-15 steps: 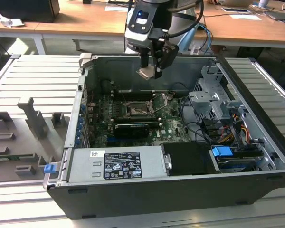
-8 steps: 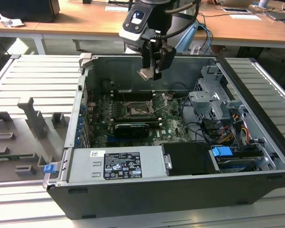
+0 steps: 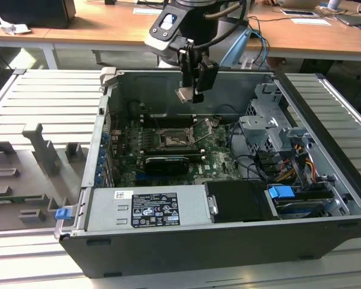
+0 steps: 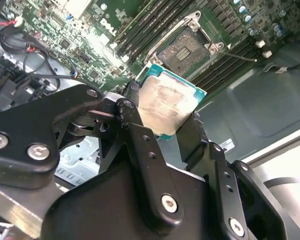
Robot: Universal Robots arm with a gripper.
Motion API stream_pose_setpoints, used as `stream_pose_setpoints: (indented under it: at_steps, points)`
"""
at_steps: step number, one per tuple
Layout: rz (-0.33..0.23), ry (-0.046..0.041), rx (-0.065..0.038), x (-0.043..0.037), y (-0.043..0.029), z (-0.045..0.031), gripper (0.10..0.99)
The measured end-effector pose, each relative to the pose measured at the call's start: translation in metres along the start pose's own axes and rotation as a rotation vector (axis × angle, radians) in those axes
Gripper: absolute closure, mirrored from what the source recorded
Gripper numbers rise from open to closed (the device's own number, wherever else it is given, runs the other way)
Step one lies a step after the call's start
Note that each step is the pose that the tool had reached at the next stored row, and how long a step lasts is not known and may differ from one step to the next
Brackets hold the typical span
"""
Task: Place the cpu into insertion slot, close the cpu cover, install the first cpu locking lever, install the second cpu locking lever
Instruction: 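Place the cpu into insertion slot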
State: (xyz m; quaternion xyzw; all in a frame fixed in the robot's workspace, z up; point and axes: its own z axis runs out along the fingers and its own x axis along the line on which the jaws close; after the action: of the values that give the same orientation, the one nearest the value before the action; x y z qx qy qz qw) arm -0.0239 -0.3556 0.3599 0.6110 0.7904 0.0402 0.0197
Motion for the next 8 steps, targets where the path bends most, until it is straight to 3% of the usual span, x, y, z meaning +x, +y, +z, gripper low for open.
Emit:
stream_pose_setpoints:
  at_steps: [5,8]
  points:
    - [0.058,-0.0051,-0.001,0.0005,-0.0002,0.0018,0.545]
    - [0.059,-0.0023,-0.002,0.0008,-0.0013,0.0091,0.545]
